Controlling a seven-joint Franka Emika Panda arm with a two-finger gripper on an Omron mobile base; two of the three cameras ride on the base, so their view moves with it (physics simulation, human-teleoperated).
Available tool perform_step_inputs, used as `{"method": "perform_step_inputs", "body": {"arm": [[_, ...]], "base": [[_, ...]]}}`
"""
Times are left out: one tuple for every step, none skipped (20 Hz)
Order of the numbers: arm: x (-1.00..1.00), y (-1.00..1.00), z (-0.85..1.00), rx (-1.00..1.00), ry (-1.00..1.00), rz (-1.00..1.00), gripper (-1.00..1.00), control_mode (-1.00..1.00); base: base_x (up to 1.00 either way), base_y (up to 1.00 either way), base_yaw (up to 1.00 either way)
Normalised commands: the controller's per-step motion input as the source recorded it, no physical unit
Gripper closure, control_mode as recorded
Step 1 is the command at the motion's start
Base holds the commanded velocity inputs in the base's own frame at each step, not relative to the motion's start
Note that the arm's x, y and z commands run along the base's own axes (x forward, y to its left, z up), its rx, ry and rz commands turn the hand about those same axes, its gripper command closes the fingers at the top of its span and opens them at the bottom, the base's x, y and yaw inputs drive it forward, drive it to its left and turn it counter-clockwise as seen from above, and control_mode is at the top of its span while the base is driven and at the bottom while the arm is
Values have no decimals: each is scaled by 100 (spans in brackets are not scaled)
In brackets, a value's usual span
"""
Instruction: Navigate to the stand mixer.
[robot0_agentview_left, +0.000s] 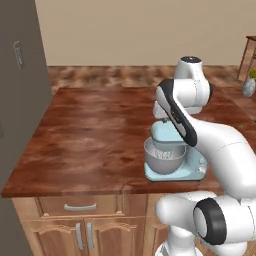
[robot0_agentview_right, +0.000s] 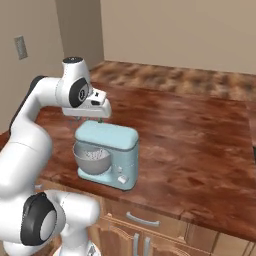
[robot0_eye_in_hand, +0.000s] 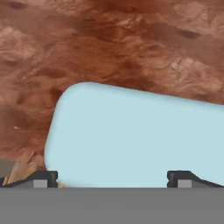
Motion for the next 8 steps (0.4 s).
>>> {"method": "perform_step_inputs", "body": {"arm": [[0, 0, 0, 0, 0, 0, -100, 100], [0, 0, 0, 0, 0, 0, -100, 100], [0, 0, 0, 0, 0, 0, -100, 100], [0, 0, 0, 0, 0, 0, -100, 100], [0, 0, 0, 0, 0, 0, -100, 100], [0, 0, 0, 0, 0, 0, -100, 100], [0, 0, 0, 0, 0, 0, -100, 100], [0, 0, 0, 0, 0, 0, -100, 100]], "base": [[41, 0, -6], [37, 0, -7], [32, 0, -9], [40, 0, -13], [51, 5, -15], [55, 11, -16], [55, 10, -15], [51, 11, -14]]}}
